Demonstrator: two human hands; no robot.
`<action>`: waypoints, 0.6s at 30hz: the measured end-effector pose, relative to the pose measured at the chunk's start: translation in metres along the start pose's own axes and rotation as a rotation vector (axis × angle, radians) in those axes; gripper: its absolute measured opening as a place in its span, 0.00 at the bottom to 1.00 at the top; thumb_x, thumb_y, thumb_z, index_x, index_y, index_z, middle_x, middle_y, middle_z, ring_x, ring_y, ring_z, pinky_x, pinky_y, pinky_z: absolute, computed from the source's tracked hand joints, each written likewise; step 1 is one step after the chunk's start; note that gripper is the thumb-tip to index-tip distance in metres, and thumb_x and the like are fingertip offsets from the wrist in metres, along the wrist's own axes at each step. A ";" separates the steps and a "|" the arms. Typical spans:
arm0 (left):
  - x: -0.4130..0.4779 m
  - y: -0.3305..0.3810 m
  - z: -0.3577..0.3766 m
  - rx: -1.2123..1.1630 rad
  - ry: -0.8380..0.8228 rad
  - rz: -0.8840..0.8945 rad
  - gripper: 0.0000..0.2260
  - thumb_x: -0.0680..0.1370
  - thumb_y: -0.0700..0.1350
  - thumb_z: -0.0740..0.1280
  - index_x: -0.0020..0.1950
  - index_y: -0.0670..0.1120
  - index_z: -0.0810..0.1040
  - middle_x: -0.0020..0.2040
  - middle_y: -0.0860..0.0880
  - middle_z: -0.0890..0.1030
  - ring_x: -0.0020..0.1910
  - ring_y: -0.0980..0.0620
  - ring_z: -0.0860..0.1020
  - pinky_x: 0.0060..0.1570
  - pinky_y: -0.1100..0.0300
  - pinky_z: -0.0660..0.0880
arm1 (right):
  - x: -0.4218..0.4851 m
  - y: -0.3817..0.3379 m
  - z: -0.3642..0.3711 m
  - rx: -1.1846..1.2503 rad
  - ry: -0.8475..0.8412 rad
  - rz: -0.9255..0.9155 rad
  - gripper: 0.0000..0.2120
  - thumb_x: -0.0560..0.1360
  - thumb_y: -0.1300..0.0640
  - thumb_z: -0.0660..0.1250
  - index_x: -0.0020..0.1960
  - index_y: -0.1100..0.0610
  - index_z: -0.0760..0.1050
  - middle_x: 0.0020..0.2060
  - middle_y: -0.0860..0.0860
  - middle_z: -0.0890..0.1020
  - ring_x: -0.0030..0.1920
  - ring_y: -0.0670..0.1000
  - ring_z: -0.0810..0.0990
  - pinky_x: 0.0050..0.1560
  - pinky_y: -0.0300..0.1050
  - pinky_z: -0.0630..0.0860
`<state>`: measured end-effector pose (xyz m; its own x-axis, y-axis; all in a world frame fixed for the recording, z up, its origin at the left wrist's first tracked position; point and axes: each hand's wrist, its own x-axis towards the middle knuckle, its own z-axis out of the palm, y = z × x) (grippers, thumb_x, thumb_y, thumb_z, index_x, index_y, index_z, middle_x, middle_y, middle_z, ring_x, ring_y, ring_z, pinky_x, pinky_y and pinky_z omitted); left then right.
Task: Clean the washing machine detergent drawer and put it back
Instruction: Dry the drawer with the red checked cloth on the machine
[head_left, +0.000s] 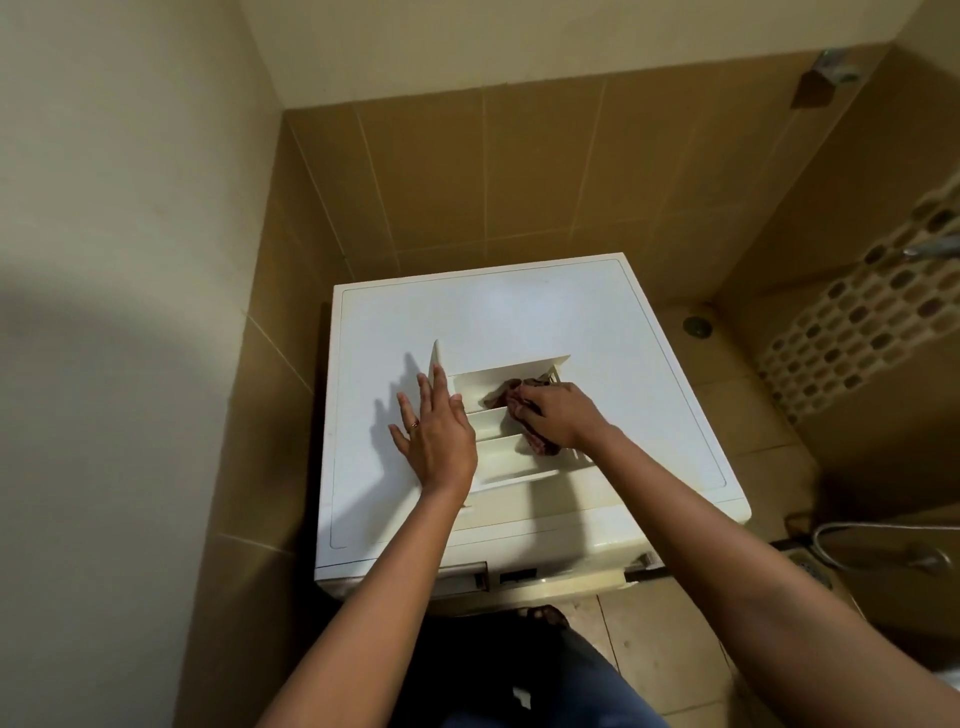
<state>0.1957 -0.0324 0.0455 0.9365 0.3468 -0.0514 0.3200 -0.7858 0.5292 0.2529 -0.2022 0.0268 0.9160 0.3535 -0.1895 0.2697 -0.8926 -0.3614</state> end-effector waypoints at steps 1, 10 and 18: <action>-0.001 0.000 0.000 0.007 0.001 0.006 0.22 0.85 0.52 0.50 0.79 0.56 0.52 0.79 0.52 0.57 0.79 0.45 0.48 0.74 0.41 0.47 | -0.001 0.003 0.000 0.011 0.006 0.008 0.14 0.81 0.48 0.55 0.60 0.53 0.73 0.57 0.54 0.80 0.59 0.57 0.76 0.58 0.47 0.66; 0.000 0.007 -0.004 0.039 -0.002 -0.012 0.24 0.84 0.49 0.54 0.80 0.54 0.53 0.76 0.47 0.66 0.79 0.44 0.46 0.73 0.37 0.44 | 0.023 -0.071 0.016 -0.063 -0.127 -0.094 0.15 0.78 0.51 0.57 0.60 0.58 0.69 0.54 0.60 0.81 0.54 0.60 0.79 0.51 0.51 0.69; -0.004 0.009 -0.003 0.097 -0.002 -0.012 0.23 0.84 0.51 0.52 0.80 0.54 0.51 0.79 0.52 0.59 0.79 0.43 0.47 0.73 0.37 0.44 | 0.005 0.015 -0.010 0.252 -0.057 0.041 0.13 0.79 0.46 0.59 0.53 0.53 0.76 0.44 0.51 0.80 0.49 0.56 0.79 0.42 0.45 0.70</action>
<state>0.1944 -0.0395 0.0526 0.9328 0.3557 -0.0588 0.3436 -0.8277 0.4437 0.2646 -0.2171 0.0299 0.9043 0.3403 -0.2576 0.1436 -0.8109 -0.5674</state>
